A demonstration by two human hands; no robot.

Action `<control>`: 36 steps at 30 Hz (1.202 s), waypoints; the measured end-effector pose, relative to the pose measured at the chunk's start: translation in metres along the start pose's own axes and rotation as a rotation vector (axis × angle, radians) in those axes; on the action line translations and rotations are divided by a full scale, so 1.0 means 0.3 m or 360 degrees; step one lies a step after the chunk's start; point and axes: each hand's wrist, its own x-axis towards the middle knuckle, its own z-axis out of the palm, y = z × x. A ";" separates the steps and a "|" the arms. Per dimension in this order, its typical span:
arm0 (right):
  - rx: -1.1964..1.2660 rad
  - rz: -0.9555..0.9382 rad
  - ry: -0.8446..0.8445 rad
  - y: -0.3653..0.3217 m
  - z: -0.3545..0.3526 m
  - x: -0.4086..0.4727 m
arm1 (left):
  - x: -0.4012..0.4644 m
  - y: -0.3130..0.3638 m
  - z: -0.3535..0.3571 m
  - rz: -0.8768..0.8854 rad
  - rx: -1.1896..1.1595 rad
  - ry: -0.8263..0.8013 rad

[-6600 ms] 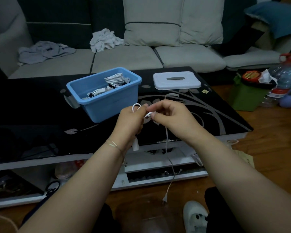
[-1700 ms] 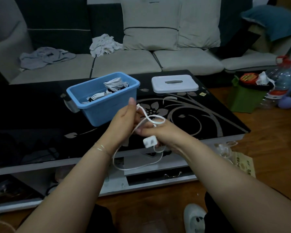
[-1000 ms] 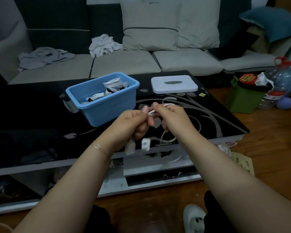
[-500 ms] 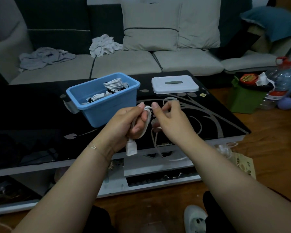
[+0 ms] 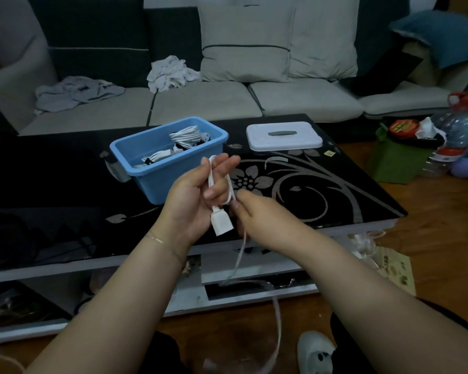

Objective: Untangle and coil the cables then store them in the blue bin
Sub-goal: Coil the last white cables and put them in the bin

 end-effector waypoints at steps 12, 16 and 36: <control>0.0021 -0.0231 -0.0283 -0.010 0.000 -0.042 | 0.017 -0.017 -0.025 0.0416 0.0877 0.0190; 0.0041 -0.0271 -0.0127 -0.007 -0.041 -0.039 | 0.008 -0.054 -0.034 0.0544 0.1773 0.0156; 0.0815 -0.0139 0.0420 0.087 -0.110 0.038 | -0.020 -0.028 -0.023 0.0029 0.1158 -0.0417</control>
